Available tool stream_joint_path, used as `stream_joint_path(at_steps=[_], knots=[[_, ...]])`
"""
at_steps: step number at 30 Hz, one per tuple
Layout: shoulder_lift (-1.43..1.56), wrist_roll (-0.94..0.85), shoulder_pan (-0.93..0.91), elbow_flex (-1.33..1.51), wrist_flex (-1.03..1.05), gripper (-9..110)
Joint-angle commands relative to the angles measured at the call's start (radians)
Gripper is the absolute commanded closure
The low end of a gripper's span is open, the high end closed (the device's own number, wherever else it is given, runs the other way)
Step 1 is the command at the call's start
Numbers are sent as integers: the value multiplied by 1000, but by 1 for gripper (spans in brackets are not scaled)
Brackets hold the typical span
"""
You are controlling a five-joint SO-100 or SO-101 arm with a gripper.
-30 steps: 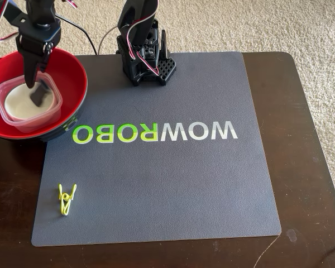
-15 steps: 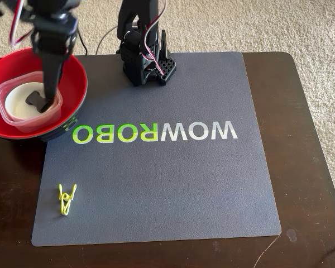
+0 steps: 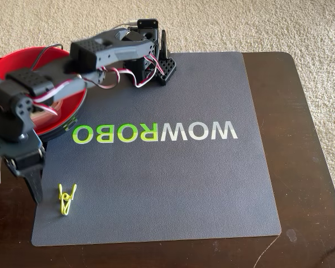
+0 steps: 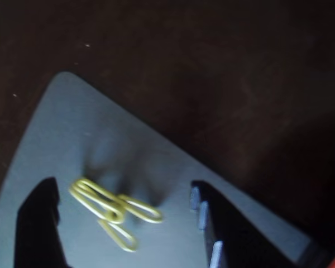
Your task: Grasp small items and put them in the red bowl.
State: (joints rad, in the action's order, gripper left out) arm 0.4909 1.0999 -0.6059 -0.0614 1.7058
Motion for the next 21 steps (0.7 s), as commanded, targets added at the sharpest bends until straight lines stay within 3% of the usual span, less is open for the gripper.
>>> stream_joint_path(at_steps=[1,4,13,21], knots=[[41,-163,66,6,6,71],[26,-135,104,66,5,71],[-71,483,97,66,3,72],[-199,589,71,-75,-5,72]])
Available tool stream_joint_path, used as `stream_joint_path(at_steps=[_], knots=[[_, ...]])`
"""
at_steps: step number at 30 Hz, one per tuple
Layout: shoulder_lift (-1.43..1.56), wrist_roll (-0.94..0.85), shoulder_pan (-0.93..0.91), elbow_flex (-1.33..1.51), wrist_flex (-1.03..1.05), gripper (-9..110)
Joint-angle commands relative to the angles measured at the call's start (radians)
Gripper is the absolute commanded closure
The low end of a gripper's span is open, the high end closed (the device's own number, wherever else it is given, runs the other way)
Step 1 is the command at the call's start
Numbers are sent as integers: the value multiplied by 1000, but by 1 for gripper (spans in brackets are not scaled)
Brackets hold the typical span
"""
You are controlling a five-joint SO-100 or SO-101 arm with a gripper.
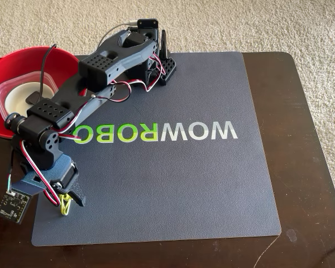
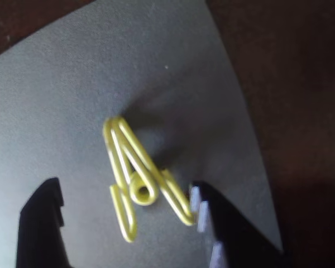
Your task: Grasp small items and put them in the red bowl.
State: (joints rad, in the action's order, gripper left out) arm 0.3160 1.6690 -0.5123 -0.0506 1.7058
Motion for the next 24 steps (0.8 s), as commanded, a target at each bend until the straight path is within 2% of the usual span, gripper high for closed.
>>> stream_joint_path(at_steps=[1,5,7,12,17,20,22,24], knots=[[-71,12,-26,-149,-5,75],[-149,-18,-34,-215,-6,89],[-156,-69,-32,-215,-12,101],[-123,-169,-21,-215,-6,101],[-6,-350,23,-215,-2,101],[-5,-368,35,-213,2,101],[5,-359,38,-198,8,87],[115,-359,43,-29,11,82]])
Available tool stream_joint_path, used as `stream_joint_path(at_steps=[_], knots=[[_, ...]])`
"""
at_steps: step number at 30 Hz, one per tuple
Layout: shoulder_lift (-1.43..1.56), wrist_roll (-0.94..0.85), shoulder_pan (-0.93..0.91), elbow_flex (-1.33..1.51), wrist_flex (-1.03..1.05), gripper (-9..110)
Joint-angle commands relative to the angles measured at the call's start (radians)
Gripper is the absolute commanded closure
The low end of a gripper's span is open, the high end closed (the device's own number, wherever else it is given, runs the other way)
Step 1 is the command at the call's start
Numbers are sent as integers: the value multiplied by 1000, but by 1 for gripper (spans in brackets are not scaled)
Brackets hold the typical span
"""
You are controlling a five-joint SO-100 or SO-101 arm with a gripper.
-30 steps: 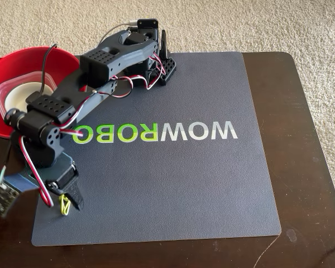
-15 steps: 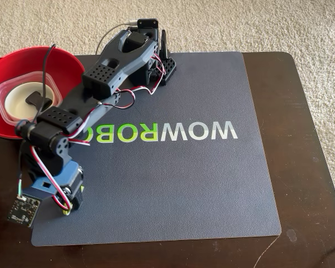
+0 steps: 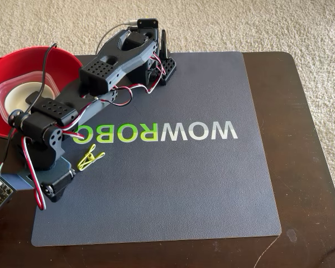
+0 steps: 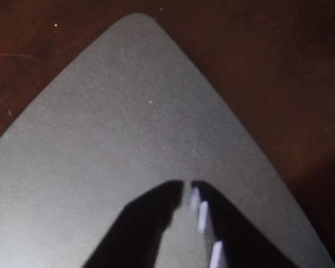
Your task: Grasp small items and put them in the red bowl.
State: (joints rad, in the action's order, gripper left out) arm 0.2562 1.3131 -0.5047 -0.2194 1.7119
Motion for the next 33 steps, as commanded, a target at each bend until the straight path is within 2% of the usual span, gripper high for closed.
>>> stream_joint_path(at_steps=[1,3,6,10,13,19,33], knots=[[275,17,35,308,5,80],[420,66,38,601,2,78],[512,48,64,816,2,79],[775,18,101,1204,-6,79],[917,-11,98,1373,-12,79],[1052,-41,66,1549,-66,78],[1026,133,-78,1537,-273,78]])
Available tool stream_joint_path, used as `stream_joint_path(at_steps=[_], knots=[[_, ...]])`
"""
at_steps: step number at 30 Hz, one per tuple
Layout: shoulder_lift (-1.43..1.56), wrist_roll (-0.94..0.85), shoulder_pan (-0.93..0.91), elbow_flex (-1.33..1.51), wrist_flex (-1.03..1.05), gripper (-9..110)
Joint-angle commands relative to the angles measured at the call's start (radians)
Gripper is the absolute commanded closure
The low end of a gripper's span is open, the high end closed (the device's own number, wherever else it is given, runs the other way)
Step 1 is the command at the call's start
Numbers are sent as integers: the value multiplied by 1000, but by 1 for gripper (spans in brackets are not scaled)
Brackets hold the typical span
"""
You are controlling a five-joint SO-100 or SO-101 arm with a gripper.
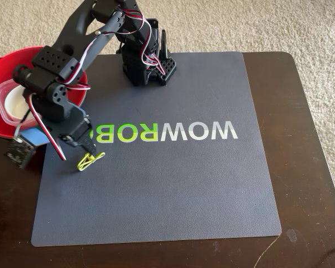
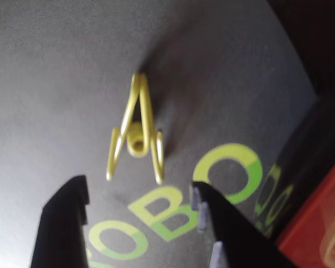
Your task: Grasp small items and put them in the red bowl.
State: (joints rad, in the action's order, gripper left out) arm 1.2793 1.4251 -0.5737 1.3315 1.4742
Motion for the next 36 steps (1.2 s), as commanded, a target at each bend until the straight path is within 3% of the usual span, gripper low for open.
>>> stream_joint_path(at_steps=[1,12,21,30,36], knots=[[-6,26,-8,-9,-48,78],[-78,28,38,74,-155,80],[-44,18,58,172,-225,101],[-15,-46,86,160,-249,101],[92,-212,179,95,-250,101]])
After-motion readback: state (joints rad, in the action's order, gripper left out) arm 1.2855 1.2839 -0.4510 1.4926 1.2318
